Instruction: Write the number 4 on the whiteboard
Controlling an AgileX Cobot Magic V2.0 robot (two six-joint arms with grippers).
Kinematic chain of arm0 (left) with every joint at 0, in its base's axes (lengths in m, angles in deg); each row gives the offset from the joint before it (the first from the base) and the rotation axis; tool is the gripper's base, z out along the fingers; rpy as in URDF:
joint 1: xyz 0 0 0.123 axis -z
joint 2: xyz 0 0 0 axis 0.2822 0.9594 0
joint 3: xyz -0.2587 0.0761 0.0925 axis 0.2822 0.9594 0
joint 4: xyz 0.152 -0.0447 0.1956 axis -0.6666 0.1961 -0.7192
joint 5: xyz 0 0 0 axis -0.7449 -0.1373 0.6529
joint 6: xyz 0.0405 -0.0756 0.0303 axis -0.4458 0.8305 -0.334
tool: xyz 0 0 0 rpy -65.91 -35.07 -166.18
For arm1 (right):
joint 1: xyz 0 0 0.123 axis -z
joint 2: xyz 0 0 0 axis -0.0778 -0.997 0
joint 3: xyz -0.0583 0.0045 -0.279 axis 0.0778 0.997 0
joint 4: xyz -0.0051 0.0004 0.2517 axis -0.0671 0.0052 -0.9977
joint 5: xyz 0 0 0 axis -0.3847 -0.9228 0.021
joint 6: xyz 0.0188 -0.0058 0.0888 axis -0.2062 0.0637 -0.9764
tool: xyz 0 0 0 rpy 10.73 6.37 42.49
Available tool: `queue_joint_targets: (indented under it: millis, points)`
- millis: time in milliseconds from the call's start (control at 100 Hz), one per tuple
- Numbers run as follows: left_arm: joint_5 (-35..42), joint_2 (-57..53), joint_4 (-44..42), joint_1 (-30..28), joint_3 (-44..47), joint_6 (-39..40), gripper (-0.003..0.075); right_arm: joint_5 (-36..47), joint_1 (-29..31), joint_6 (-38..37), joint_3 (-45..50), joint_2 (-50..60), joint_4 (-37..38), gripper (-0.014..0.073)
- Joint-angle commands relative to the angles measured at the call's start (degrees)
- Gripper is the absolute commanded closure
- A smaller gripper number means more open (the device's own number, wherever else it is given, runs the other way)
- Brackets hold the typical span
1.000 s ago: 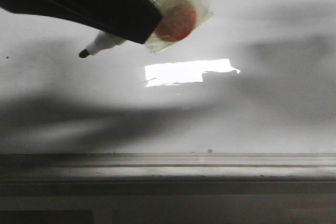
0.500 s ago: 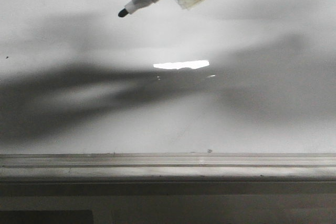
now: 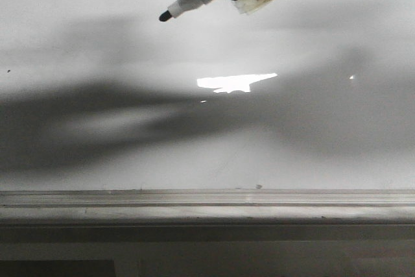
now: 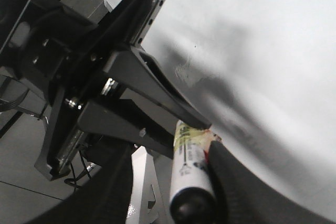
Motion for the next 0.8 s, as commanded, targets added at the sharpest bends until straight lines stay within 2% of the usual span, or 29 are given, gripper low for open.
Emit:
queue_joint_targets:
  millis: [0,140,410,620,730,790]
  points:
    - [1.53,-1.11,1.81,0.37,-2.03,0.03,0.0741,-0.56,-0.2,1.03,-1.77,0.39,-3.66,0.0338]
    - [1.42,-1.11,1.81,0.37,-2.29,-0.1,0.0741,-0.71,-0.2,1.03,-1.77,0.17,-3.66,0.0386]
    - [2.19,-1.01,1.81,3.29,-2.67,-3.39,0.0741,-2.56,-0.2,2.01,-1.77,-1.61,-3.66,0.0664]
    - [3.63,-1.01,-0.85,3.38,-2.67,-3.21,0.0718,-3.27,-0.2,2.25,-1.77,-1.61,-4.13,0.0657]
    - [3.87,-1.39,-3.44,2.89,-2.67,-0.8,0.0626,-2.94,-0.2,2.49,-1.77,-1.61,-4.13,0.0657]
    - [3.87,-2.25,-3.44,1.78,-2.67,0.54,0.0543,-2.36,-0.2,2.49,-1.77,-1.61,-4.13,0.0657]
